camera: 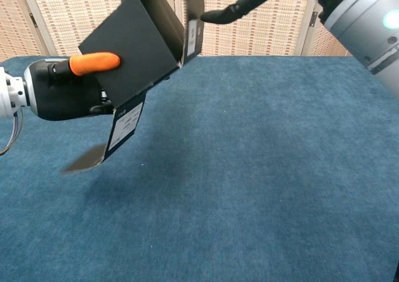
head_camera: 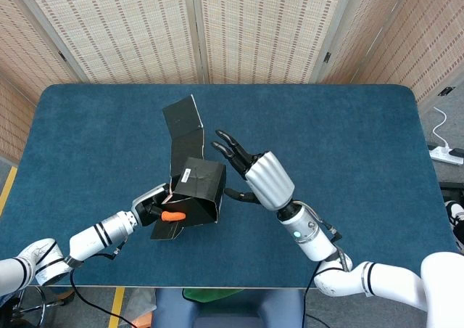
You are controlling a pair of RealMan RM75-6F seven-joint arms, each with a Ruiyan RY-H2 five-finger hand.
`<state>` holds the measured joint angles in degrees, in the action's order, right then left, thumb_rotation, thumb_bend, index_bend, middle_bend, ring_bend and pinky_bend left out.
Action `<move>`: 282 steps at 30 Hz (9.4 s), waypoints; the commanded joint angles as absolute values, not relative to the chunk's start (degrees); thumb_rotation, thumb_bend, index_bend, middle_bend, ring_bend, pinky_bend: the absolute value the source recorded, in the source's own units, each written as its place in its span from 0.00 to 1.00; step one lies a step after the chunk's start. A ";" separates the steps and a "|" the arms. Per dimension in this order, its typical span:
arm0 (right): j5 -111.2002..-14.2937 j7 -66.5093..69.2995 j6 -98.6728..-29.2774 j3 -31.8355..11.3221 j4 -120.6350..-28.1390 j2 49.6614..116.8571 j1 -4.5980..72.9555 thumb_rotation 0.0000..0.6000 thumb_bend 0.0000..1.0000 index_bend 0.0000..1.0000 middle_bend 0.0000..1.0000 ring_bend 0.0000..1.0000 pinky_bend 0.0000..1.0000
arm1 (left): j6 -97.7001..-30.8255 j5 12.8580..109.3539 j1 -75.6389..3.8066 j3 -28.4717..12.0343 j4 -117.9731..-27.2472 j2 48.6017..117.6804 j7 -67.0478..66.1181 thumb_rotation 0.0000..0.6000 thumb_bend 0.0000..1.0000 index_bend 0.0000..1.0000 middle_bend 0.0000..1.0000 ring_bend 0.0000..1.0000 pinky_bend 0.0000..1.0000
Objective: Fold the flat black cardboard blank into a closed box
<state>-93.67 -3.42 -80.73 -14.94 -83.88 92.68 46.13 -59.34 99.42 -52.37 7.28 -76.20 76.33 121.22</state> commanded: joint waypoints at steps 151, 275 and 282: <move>-102.87 -18.30 -54.87 2.48 -63.69 99.76 55.66 1.00 0.42 1.00 1.00 0.87 1.00 | -40.39 81.79 -44.71 -1.98 -68.99 93.74 47.93 1.00 0.20 0.33 0.31 0.58 0.77; -56.99 11.73 -54.21 -25.92 -53.83 128.44 48.55 1.00 0.32 0.52 0.63 0.75 1.00 | -66.68 84.49 -28.28 -4.82 -87.07 79.19 37.30 1.00 0.20 0.12 0.11 0.22 0.40; -55.38 14.86 -48.59 -29.98 -68.84 118.14 46.28 1.00 0.33 0.53 0.65 0.75 1.00 | -70.56 92.61 -27.47 -1.20 -88.02 77.47 37.60 1.00 0.24 0.53 0.51 0.80 0.85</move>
<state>-56.44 13.44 -51.62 -27.74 -61.60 123.41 47.51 -70.11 88.93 -27.64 -3.19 -87.49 78.48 36.94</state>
